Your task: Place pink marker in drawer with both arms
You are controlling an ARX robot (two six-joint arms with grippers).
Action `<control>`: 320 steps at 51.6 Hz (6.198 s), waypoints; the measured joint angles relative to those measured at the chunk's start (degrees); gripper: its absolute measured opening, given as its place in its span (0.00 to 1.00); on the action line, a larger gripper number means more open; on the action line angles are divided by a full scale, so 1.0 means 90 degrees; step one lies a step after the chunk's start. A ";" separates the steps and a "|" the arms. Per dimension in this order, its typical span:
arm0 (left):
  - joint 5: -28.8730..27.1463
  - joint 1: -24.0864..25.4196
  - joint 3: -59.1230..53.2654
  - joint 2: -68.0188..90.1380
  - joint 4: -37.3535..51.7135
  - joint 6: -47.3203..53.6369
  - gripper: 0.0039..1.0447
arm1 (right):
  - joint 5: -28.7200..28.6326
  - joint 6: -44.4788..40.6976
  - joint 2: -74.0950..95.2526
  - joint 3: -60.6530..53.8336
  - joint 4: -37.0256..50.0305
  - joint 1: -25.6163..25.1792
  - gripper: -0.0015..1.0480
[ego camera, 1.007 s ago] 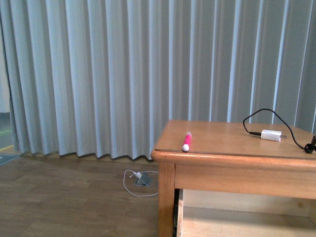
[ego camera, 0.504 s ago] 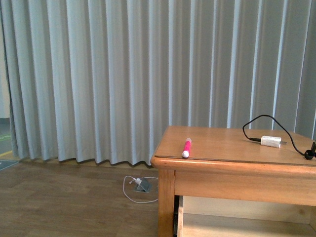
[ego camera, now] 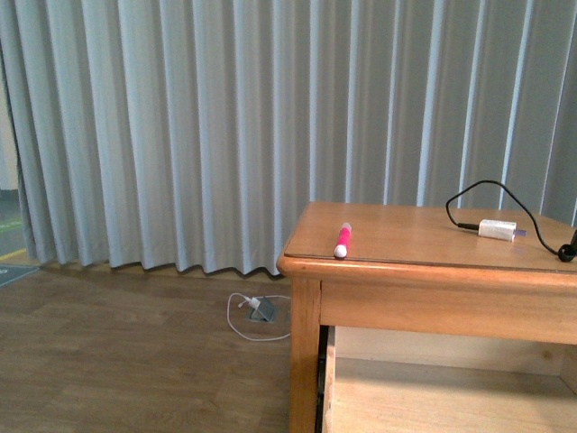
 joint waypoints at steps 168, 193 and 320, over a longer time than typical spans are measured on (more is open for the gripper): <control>0.3529 -0.2307 0.6110 0.8604 0.0010 0.3351 0.27 | 0.0000 0.0000 0.0000 0.0000 0.0000 0.0000 0.92; 0.1989 -0.2200 0.5260 0.7708 0.0563 0.2820 0.96 | 0.0000 0.0000 0.0000 0.0000 0.0000 0.0000 0.92; 0.1564 0.1481 -0.3055 -0.5229 -0.1474 0.0857 0.04 | 0.0002 0.0000 -0.0005 0.0000 0.0000 0.0000 0.92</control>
